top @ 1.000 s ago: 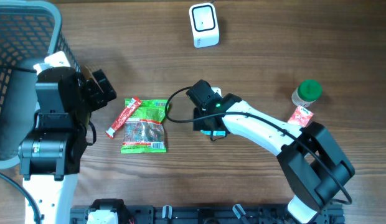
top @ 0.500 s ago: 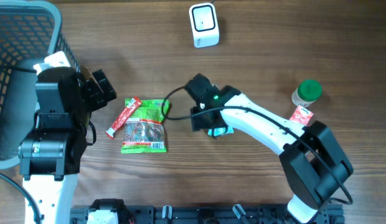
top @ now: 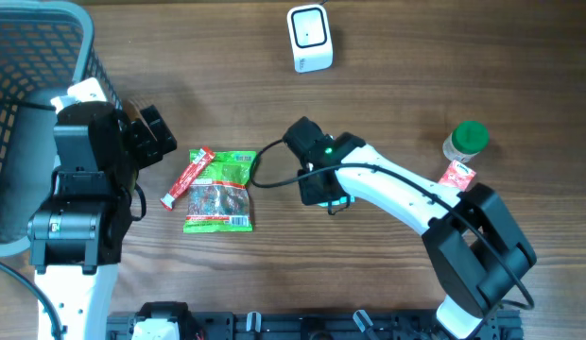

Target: Scan the item barcode

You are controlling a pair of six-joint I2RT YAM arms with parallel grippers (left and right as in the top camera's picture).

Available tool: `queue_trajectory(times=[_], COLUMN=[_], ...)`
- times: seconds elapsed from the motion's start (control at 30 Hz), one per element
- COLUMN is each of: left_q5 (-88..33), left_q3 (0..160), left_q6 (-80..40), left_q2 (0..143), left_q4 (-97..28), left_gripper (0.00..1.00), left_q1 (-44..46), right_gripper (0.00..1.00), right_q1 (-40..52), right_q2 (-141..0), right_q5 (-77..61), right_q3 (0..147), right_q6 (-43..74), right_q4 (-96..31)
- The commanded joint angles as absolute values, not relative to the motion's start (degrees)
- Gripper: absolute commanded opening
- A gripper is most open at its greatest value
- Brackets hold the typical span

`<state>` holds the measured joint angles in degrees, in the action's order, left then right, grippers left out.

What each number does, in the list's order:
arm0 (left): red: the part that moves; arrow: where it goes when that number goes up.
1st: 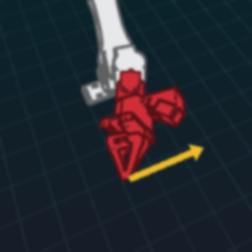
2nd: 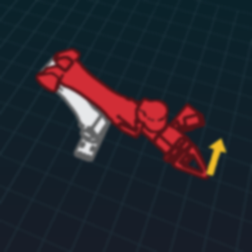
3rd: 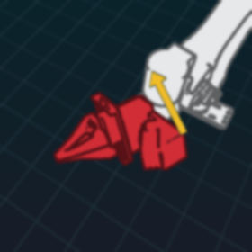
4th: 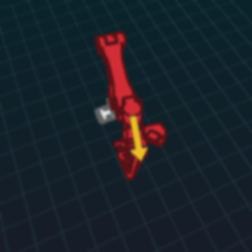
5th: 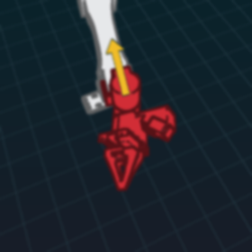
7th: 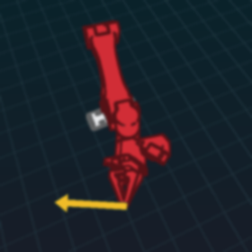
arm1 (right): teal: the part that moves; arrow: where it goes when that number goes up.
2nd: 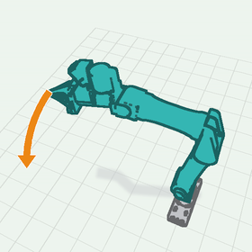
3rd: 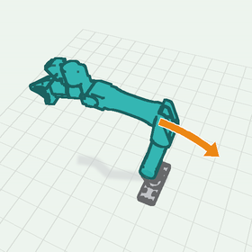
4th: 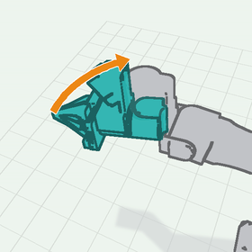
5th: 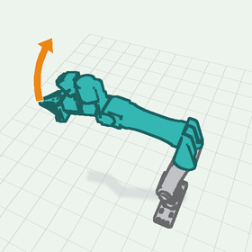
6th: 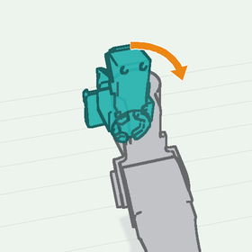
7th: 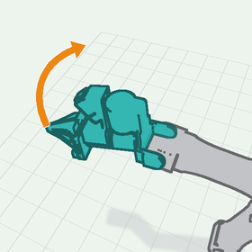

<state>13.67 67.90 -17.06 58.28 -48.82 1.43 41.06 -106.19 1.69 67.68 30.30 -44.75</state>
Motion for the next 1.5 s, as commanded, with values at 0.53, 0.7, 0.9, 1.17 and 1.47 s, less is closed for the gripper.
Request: queue_trajectory(times=[0.53, 0.7, 0.9, 1.17, 1.47], left_q5=[14.22, 14.22, 14.20, 14.22, 14.20], left_q3=[68.69, 68.69, 68.69, 68.69, 68.69], left_q6=[-16.78, -16.78, -16.78, -16.78, -16.78], left_q2=[58.30, 58.30, 58.30, 58.30, 58.30], left_q4=[-48.66, -48.66, -48.66, -48.66, -48.66], left_gripper=[1.00, 1.00, 1.00, 1.00, 1.00], left_q1=[1.10, 1.10, 1.10, 1.10, 1.10], right_gripper=[0.19, 0.21, 0.25, 0.24, 0.24], right_q1=[38.92, 38.15, 38.15, 38.17, 39.11], right_q2=[-106.26, -105.45, -105.14, -105.21, -105.43], right_q5=[-18.20, -17.87, -11.64, 0.19, 0.01], right_q3=[65.21, 72.84, 74.65, 73.84, 68.64], right_q6=[13.63, 13.50, 13.74, 21.23, 24.23], right_q4=[-40.82, -48.93, -51.37, -54.98, -50.96])
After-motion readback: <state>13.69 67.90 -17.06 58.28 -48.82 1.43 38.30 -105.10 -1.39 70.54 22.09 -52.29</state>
